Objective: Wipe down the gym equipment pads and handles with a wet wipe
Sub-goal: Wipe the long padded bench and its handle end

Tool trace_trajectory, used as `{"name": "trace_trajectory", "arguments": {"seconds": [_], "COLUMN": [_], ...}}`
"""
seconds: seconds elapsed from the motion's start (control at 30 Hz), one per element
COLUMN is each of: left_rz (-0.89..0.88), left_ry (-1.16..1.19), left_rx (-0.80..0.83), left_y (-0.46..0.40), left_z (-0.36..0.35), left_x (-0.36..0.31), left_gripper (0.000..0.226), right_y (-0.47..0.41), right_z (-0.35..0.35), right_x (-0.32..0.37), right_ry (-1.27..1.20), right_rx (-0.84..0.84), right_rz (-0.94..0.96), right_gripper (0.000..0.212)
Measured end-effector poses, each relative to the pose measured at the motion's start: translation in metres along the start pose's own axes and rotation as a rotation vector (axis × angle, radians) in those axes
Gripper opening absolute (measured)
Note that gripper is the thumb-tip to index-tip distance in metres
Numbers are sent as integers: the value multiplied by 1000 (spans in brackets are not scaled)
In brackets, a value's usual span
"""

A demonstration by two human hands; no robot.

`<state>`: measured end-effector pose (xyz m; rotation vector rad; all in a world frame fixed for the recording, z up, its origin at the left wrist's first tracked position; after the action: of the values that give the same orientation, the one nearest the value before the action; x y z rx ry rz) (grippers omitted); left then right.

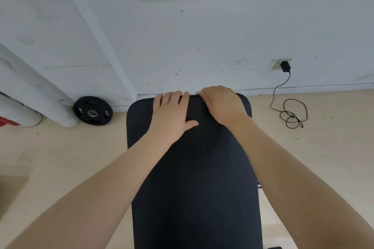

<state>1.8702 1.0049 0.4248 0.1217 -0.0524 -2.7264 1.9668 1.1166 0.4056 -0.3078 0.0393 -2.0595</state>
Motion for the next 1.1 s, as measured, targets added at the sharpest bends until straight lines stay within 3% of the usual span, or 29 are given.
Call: {"name": "trace_trajectory", "arguments": {"seconds": [0.13,0.33,0.43,0.63,0.77,1.0,1.1], "left_rz": [-35,-22,-19,28,37,-265,-365], "left_ry": [-1,-36,-64,-96,-112,-159,-217], "left_rx": [38,21,4,28,24,-186,-137], "left_y": [-2,-8,-7,-4,5,36,47], "left_z": [-8,-14,-16,-19,-16,-35,-45], "left_x": [-23,-34,-36,-40,-45,-81,-103], "left_gripper": [97,103,102,101,93,63,73], "right_y": [30,69,102,76,70,173,206], "right_z": [8,2,-10,7,17,-34,-48], "right_x": [-32,-65,-57,-60,-55,-37,-23], "right_ry": [-59,-400,-550,-730,-732,-696,-752], "right_rx": [-216,-232,-253,-383,-339,-213,-240], "right_rz": [-191,-647,-765,-718,-635,-781,-778], "right_gripper": [22,32,40,36,42,42,43]}}
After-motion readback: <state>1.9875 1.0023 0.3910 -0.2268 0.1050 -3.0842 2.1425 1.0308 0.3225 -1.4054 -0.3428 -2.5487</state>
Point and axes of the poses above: each hand's wrist, its own y-axis away from the middle knuckle, its own z-axis out of the back of the hand, x = y × z, the point moved 2 cm from there along -y, towards the middle knuckle, and after that the axes turned 6 degrees about z, right-handed, at the moved point
